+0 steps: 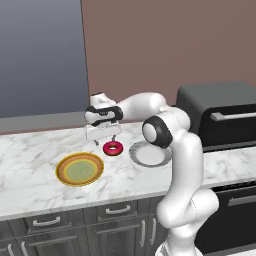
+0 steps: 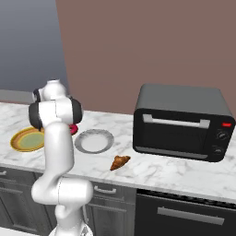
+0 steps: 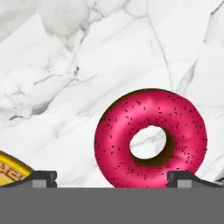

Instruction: Place the pastries on the plates.

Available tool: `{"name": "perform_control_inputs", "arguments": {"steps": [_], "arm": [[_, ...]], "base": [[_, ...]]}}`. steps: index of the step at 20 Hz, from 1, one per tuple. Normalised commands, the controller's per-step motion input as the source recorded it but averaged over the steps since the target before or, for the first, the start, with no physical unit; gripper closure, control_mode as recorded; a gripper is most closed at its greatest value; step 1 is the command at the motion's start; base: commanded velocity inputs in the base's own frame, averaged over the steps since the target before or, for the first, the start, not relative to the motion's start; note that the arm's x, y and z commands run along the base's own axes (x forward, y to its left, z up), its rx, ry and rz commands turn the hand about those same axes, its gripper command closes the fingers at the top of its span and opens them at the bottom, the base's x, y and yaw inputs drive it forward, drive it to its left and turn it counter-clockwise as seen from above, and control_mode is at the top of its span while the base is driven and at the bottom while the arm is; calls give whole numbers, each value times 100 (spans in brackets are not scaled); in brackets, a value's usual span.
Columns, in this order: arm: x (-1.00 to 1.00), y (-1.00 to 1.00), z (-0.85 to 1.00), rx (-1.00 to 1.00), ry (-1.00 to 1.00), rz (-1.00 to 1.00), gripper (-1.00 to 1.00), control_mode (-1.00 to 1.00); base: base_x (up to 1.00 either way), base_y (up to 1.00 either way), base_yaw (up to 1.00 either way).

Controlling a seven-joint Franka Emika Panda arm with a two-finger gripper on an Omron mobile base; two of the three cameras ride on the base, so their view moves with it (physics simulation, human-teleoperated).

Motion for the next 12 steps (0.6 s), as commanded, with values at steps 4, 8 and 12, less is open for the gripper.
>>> {"name": "perform_control_inputs", "arguments": {"steps": [4,8,12], "arm": [[0,5,-25,0,0,0,-100,-100],[-1,0,-17,0,0,0,-100,-100],[-11,0,-8,0,0,0,-100,-100]], "base": [[0,0,0],[0,0,0],[0,0,0]]}}
